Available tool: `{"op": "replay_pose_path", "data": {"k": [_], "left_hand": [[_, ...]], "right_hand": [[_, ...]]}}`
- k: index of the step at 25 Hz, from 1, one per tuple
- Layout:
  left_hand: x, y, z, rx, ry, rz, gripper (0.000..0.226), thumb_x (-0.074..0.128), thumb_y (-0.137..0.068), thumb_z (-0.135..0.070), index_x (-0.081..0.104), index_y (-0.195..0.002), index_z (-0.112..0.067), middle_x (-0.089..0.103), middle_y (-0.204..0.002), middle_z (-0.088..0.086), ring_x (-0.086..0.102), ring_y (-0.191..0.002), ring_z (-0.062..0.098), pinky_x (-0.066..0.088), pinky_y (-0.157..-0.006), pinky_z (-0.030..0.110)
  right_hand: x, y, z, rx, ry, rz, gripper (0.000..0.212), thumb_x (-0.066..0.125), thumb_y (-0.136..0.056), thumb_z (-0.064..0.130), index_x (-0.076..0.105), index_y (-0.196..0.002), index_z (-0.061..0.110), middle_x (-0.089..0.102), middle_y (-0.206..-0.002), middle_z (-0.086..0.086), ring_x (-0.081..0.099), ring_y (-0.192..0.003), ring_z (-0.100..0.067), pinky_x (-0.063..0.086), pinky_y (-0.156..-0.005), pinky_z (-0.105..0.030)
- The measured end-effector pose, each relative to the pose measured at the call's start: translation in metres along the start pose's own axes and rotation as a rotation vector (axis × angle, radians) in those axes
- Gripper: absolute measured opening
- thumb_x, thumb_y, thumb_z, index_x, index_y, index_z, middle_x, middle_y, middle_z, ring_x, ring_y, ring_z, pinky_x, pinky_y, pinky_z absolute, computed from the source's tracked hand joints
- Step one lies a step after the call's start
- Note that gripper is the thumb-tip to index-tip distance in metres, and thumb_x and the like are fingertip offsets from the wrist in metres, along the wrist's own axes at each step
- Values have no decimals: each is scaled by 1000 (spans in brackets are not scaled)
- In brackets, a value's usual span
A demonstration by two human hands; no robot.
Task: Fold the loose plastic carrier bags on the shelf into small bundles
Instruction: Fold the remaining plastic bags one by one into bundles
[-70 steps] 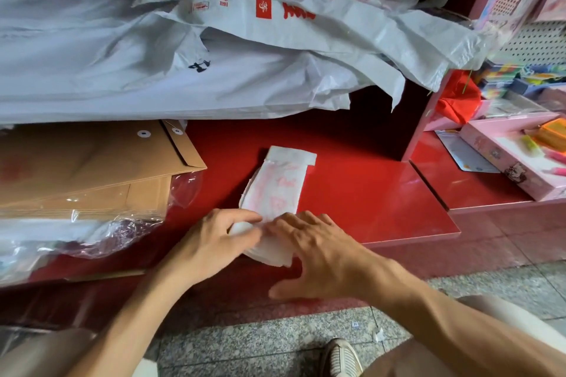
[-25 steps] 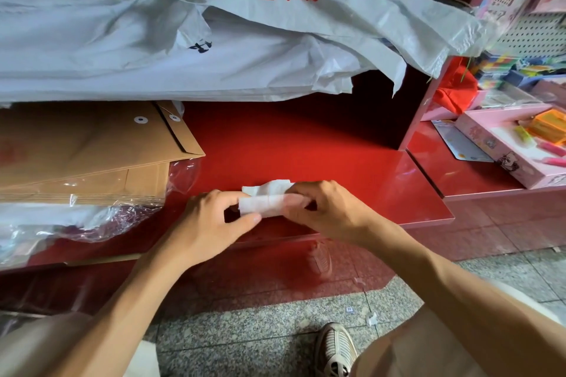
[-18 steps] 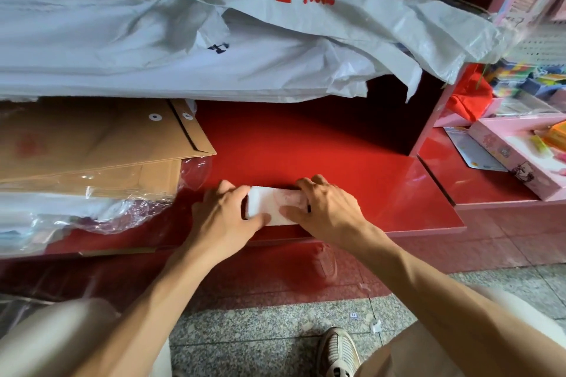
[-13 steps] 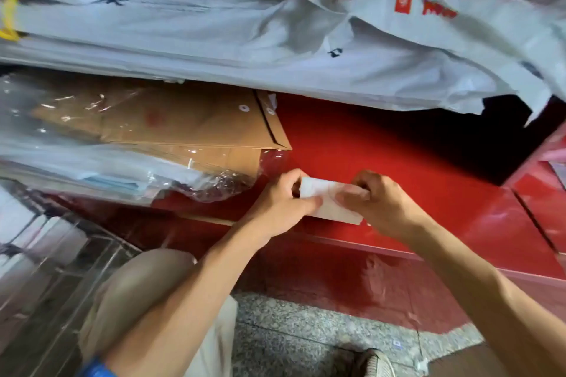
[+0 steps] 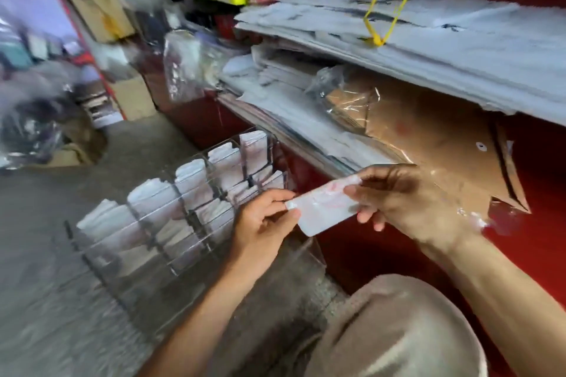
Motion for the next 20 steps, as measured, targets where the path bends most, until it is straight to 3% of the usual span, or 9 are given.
{"op": "replay_pose_path", "data": {"k": [2, 4, 6, 7, 10, 12, 14, 18, 20], "left_hand": [[-51, 15, 38, -42, -160, -126, 18, 68, -90, -10, 69, -92, -28, 72, -89, -11, 67, -85, 2, 51, -75, 20], [-107, 46, 87, -112, -545, -223, 13, 65, -92, -22, 69, -102, -29, 70, -98, -10, 66, -90, 11, 51, -75, 26], [-151, 83, 133, -177, -943, -221, 30, 62, -89, -33, 61, -118, -26, 67, -109, 0, 64, -96, 24, 52, -76, 32], [-165, 101, 154, -203, -1033, -169, 39, 59, -86, -37, 57, -123, -24, 67, -111, 7, 65, -93, 31, 55, -73, 36], [-186, 139, 196, -290, -1106, -34, 57, 50, -77, -40, 56, -129, -17, 66, -120, 14, 66, -90, 36, 57, -70, 41], [-185, 147, 205, -299, -1116, 4, 63, 61, -72, -33, 59, -130, -9, 60, -132, 14, 65, -98, 37, 57, -73, 42], [-180, 148, 201, -279, -1144, 6, 66, 66, -66, -33, 60, -126, -7, 60, -131, 16, 66, -96, 39, 58, -67, 43], [-167, 155, 200, -235, -1195, 28, 61, 50, -76, -47, 54, -127, -12, 52, -141, 20, 63, -103, 38, 56, -62, 46], [-167, 161, 205, -233, -1213, 28, 63, 47, -78, -49, 55, -130, -13, 46, -147, 17, 58, -112, 37, 55, -67, 47]], "right_hand": [[46, -28, 5, 51, 23, 75, 4, 71, -86, 3, 69, -89, 0, 68, -65, -12, 61, -49, -15, 46, -40, -21], [98, -51, 4, 73, 33, 143, 5, 71, -85, 1, 67, -84, 4, 67, -62, -9, 61, -50, -16, 46, -40, -19], [158, -63, 1, 31, 57, 220, 16, 71, -84, -1, 64, -74, 9, 61, -52, 3, 57, -48, -12, 41, -40, -18], [190, -64, -5, -23, 134, 272, 17, 71, -84, 2, 66, -71, 12, 60, -52, 8, 56, -49, -7, 40, -44, -15], [278, -50, -35, -271, 471, 429, 9, 68, -87, 15, 75, -85, 10, 66, -74, 3, 58, -70, -10, 38, -59, -16], [314, -37, -57, -387, 638, 515, 17, 61, -91, 18, 75, -98, 10, 71, -97, -8, 61, -90, -22, 42, -73, -26], [336, -26, -75, -464, 846, 618, 24, 54, -95, 19, 71, -112, 14, 68, -114, -9, 60, -107, -26, 43, -85, -30], [354, -21, -103, -414, 1037, 667, 29, 55, -95, 17, 66, -122, 21, 68, -117, -8, 64, -108, -28, 50, -87, -35], [348, -20, -107, -341, 1012, 716, 38, 53, -96, 18, 54, -135, 21, 59, -133, -8, 58, -118, -31, 49, -93, -39]]}}
Point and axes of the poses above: each hand's wrist, its own y-axis away from the middle knuckle, its own x-axis out of the palm, z = x × y, the point moved 2 cm from there along -y, towards the middle knuckle
